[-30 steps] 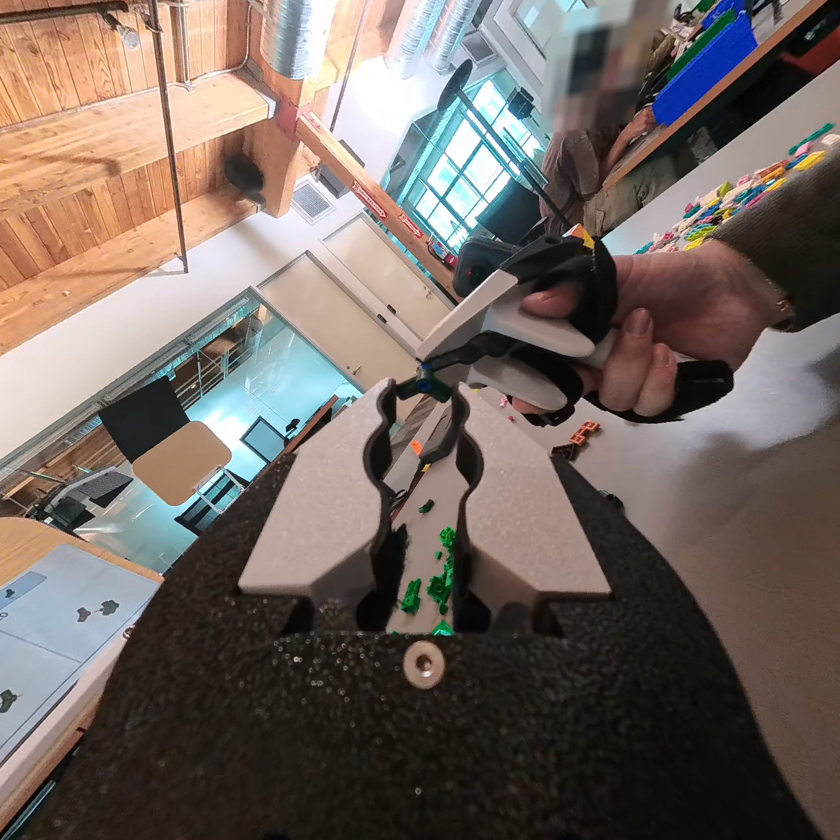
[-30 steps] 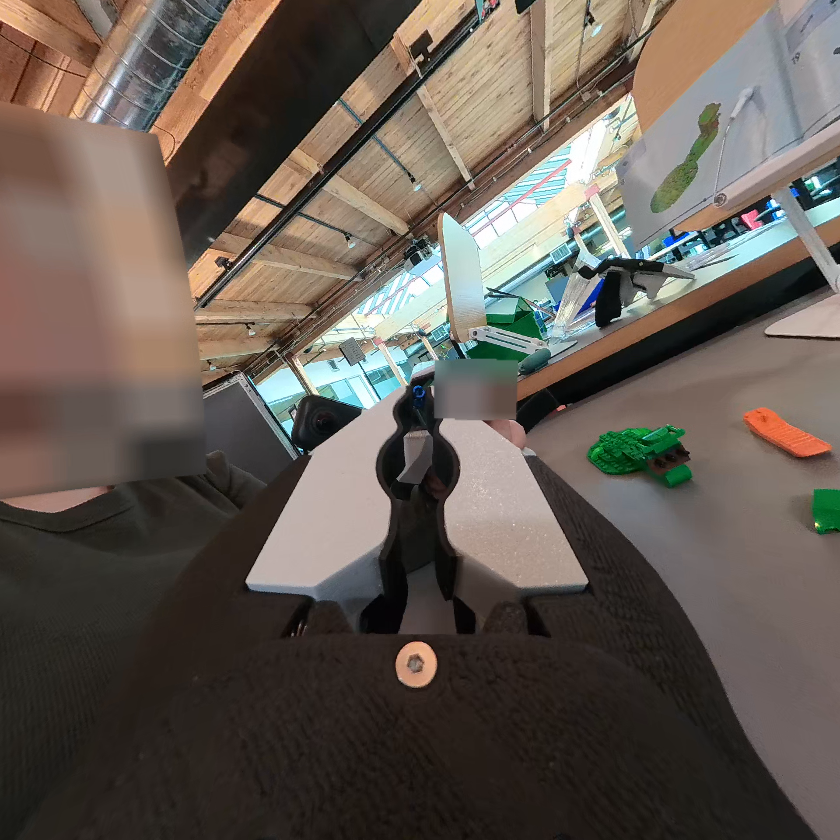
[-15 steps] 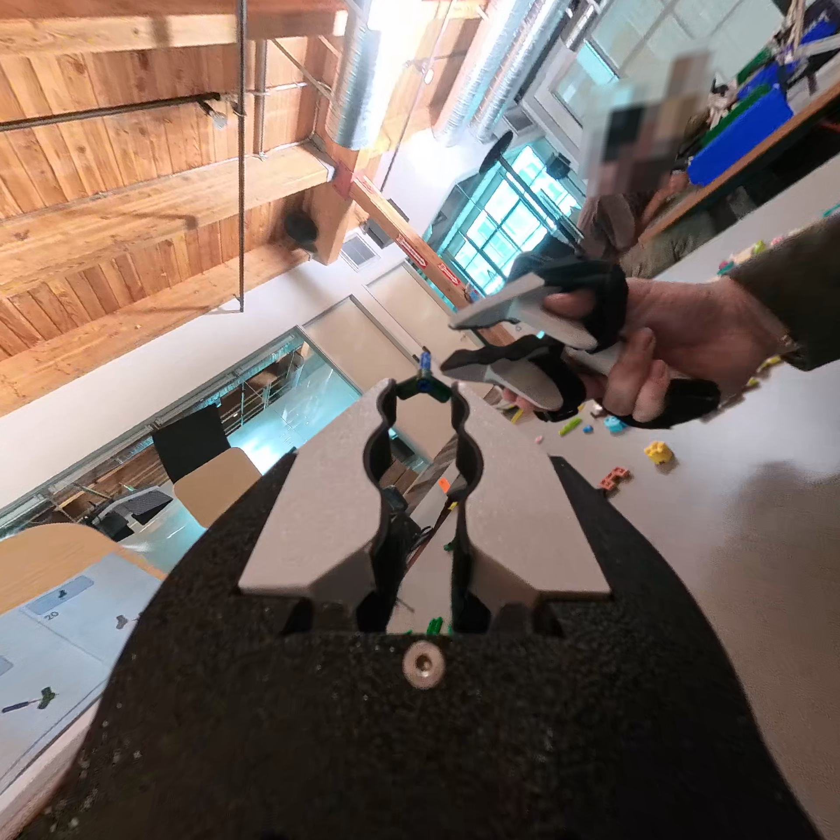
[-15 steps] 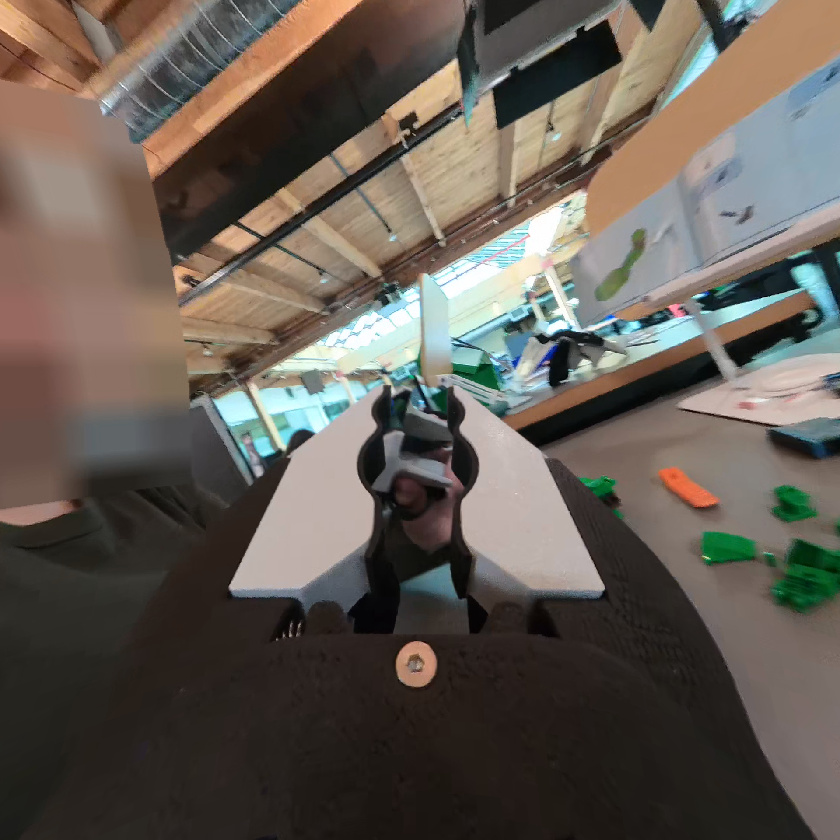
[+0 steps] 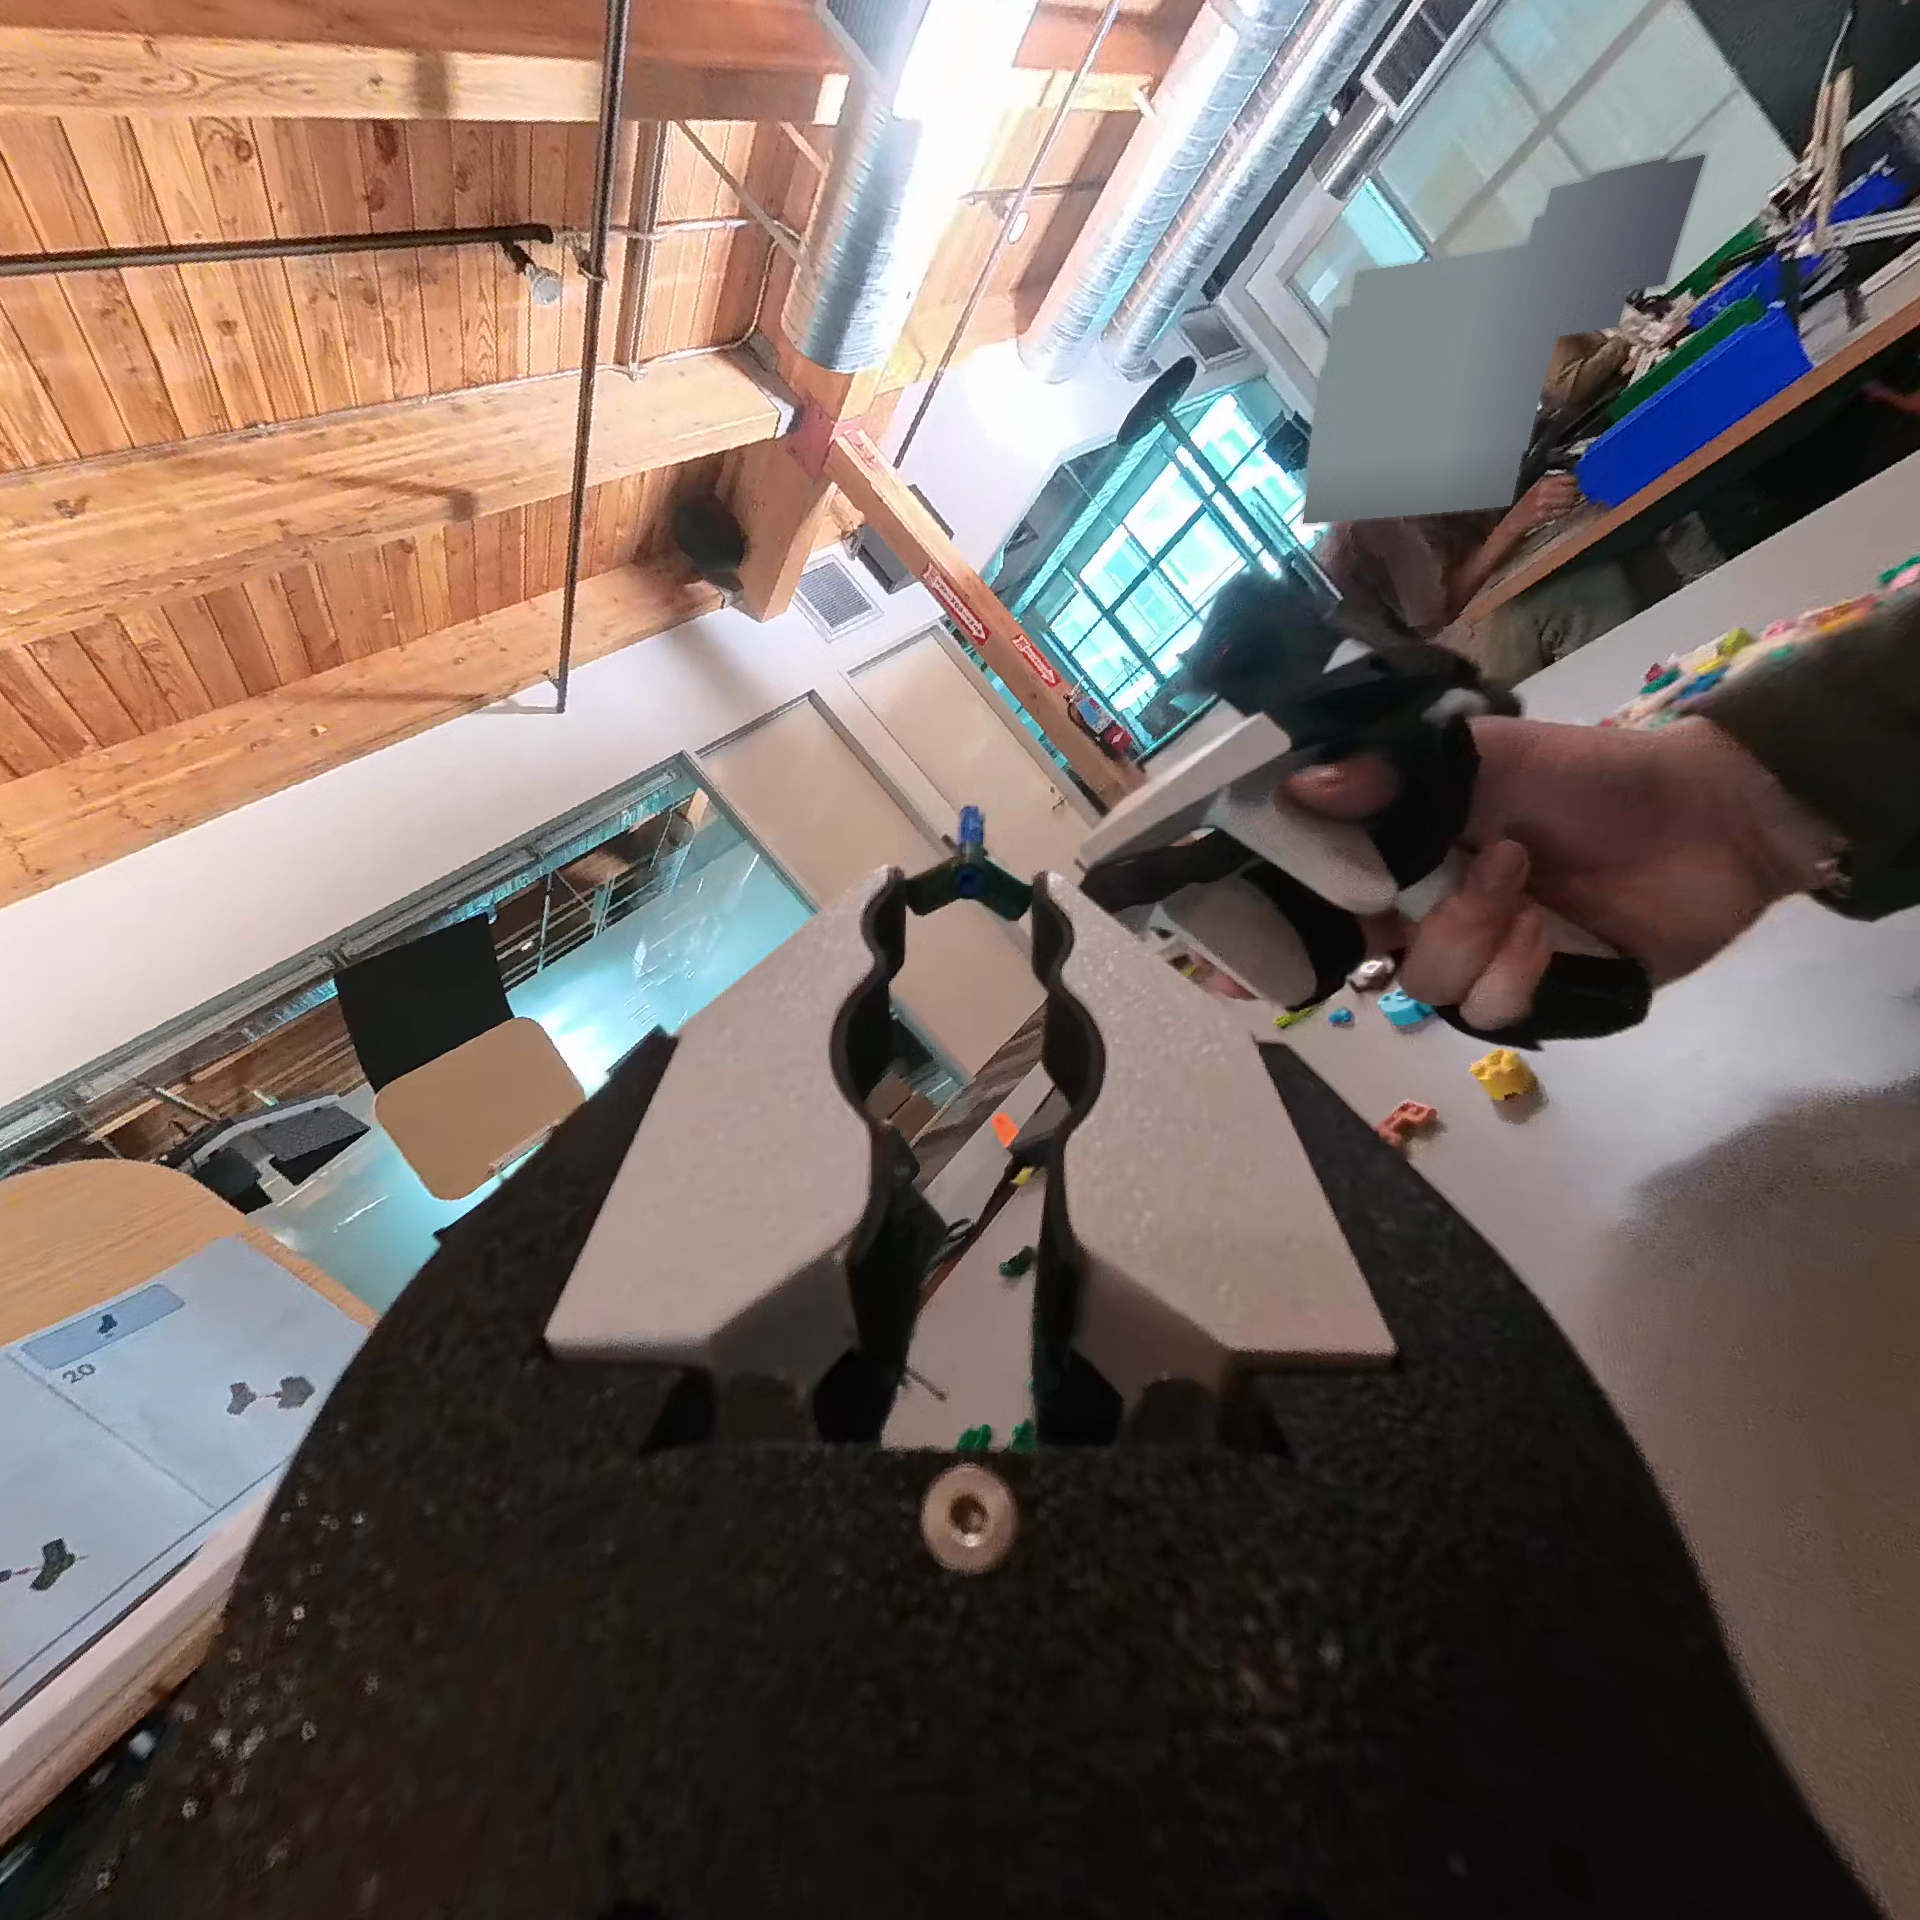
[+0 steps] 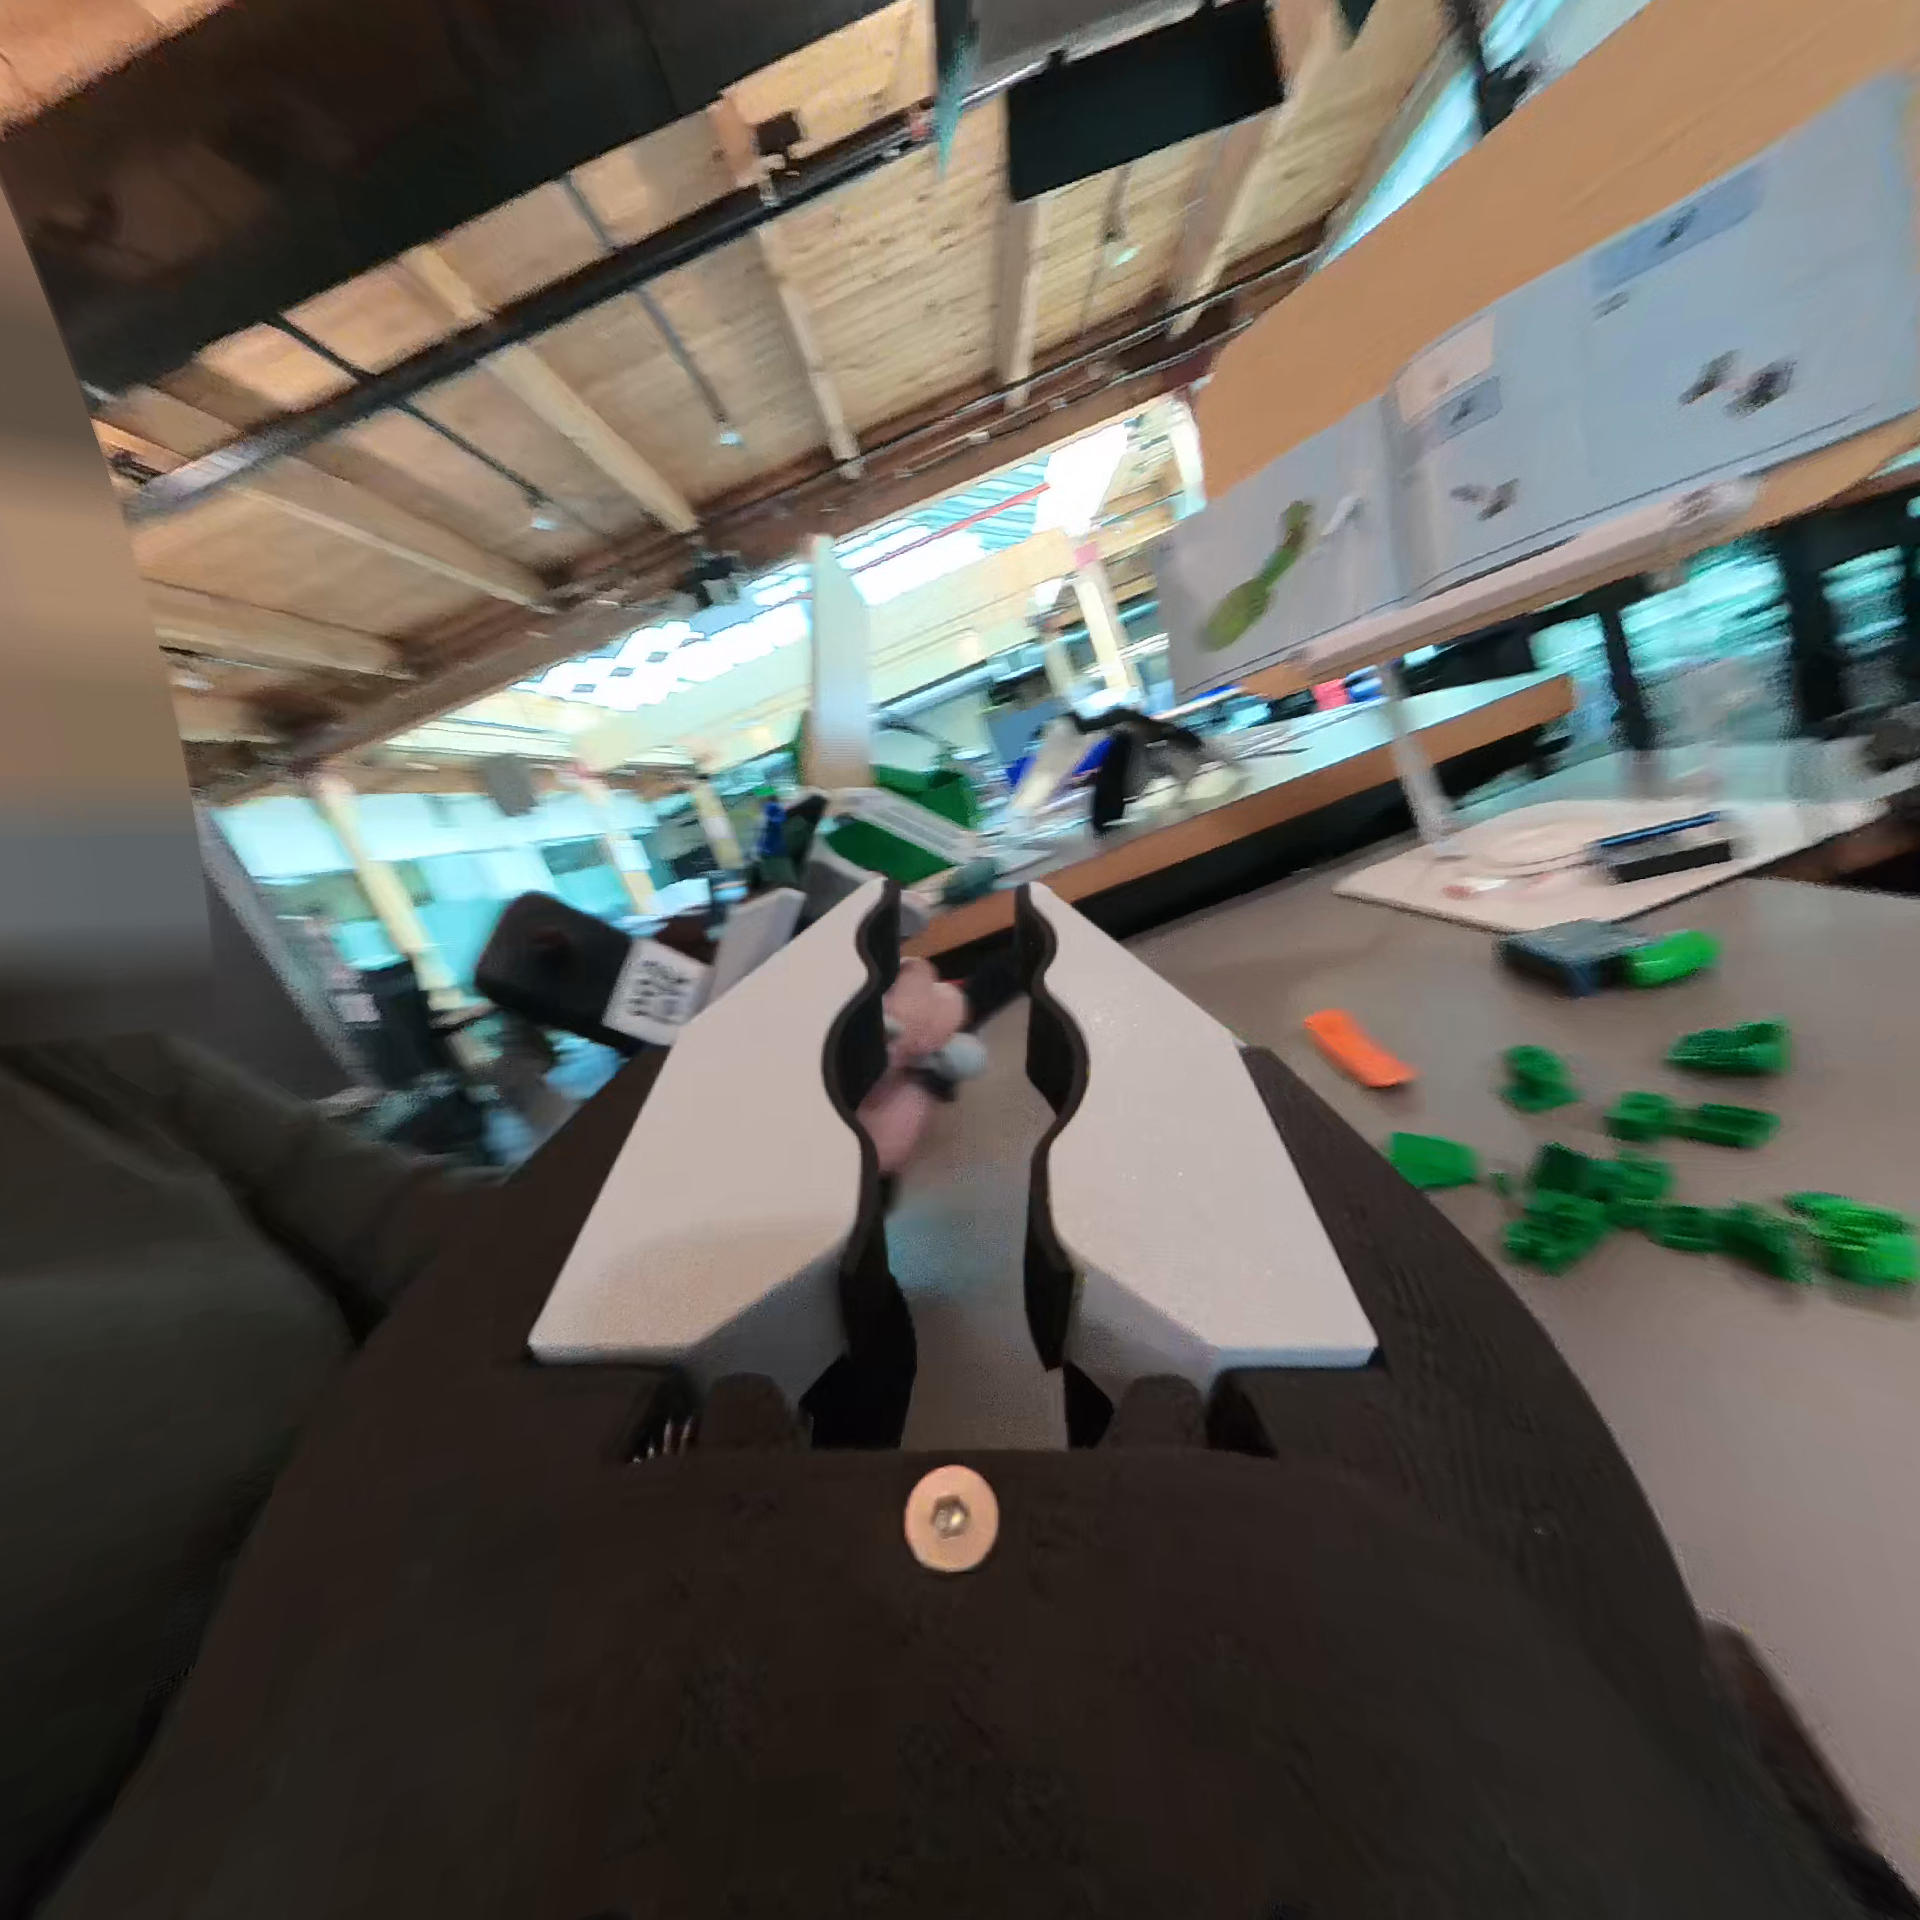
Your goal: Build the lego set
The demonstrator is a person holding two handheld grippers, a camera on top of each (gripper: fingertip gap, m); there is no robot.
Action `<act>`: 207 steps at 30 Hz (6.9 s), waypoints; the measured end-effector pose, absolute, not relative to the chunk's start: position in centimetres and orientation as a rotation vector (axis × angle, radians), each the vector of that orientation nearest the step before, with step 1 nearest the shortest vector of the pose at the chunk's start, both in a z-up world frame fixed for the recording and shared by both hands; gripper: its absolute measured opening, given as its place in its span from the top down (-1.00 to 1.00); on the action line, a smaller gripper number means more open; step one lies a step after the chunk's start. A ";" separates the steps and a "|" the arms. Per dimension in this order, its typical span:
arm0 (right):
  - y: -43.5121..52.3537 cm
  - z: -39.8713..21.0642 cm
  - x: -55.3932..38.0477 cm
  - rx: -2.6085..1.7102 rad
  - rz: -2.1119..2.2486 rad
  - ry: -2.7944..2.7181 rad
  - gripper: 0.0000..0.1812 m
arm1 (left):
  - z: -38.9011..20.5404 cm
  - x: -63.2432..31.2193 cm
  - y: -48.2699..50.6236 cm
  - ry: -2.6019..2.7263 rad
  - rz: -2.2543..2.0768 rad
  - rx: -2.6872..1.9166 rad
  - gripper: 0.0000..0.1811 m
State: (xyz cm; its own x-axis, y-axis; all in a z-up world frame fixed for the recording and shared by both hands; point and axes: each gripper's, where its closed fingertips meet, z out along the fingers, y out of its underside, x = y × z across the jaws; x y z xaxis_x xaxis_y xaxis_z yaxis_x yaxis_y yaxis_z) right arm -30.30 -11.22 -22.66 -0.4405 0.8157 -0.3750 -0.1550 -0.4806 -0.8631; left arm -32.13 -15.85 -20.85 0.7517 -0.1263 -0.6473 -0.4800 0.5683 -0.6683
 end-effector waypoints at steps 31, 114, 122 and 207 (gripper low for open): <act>-8.0 -26.0 -31.5 -1.147 1.210 -0.979 0.70 | -26.2 -34.3 -11.5 0.711 0.354 -1.156 0.76; -9.8 -33.7 -29.5 -1.378 1.102 -1.738 0.78 | -26.9 -32.7 -11.6 0.839 0.448 -1.123 0.76; -10.6 -37.1 -28.4 -1.532 1.048 -1.920 0.79 | -27.1 -32.6 -11.6 0.846 0.445 -1.129 0.76; -14.9 -25.4 -27.3 -1.226 2.034 -1.395 0.95 | -27.0 -27.5 -14.2 0.947 -0.004 -1.123 0.77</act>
